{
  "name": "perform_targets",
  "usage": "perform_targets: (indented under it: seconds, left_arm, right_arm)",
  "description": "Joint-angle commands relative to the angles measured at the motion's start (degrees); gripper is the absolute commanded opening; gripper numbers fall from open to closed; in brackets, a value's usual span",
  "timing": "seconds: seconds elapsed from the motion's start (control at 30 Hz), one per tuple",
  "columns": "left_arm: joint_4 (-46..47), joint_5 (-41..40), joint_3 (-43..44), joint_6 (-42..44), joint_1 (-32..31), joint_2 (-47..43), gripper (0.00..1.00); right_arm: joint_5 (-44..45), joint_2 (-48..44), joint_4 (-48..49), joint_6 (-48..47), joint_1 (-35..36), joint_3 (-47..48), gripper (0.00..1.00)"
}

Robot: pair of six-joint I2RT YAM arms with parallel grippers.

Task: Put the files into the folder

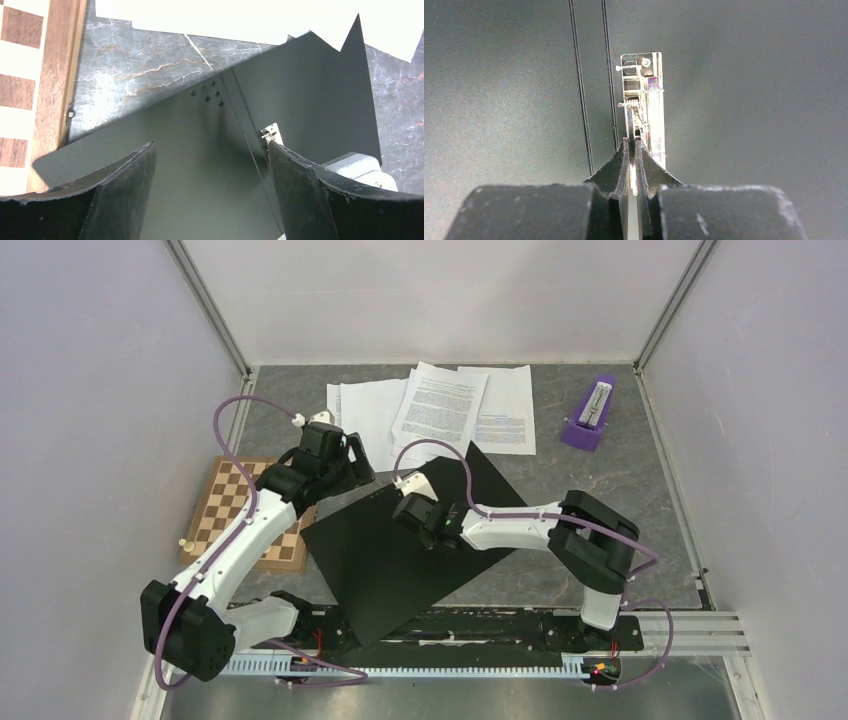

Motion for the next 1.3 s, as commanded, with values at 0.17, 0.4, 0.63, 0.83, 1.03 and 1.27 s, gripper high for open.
perform_targets:
  seconds: [0.17,0.4,0.63,0.83,1.03,1.27]
  left_arm:
    - [3.67,6.16,4.39,1.42,-0.75,2.21,0.88]
    - [5.23,7.28,4.3,0.94,-2.26,5.13,0.88]
    - [7.73,8.91,2.3,-0.35,-3.06,7.27,0.88]
    - [11.56,11.46,-3.56,-4.63,-3.44,7.56,0.88]
    - [14.75,11.95,-8.31,-8.2,-4.47,7.18,0.89]
    - [18.27,10.0,-12.72,-13.44,-9.33,8.26,0.9]
  right_arm:
    - [10.57,-9.53,-5.66,13.4,-1.04,-5.42,0.0]
    - [12.32,-12.67,-7.53,23.35,-1.59,-9.34,0.0]
    - [10.88,-10.86,-5.6,26.41,-3.37,-8.07,0.0]
    - [8.98,-11.38,-4.0,25.82,-4.14,-8.88,0.07]
    - [6.26,-12.11,-2.75,22.25,-4.55,-8.51,0.37]
    - [3.85,-18.87,-2.19,18.0,-4.55,-10.94,0.4]
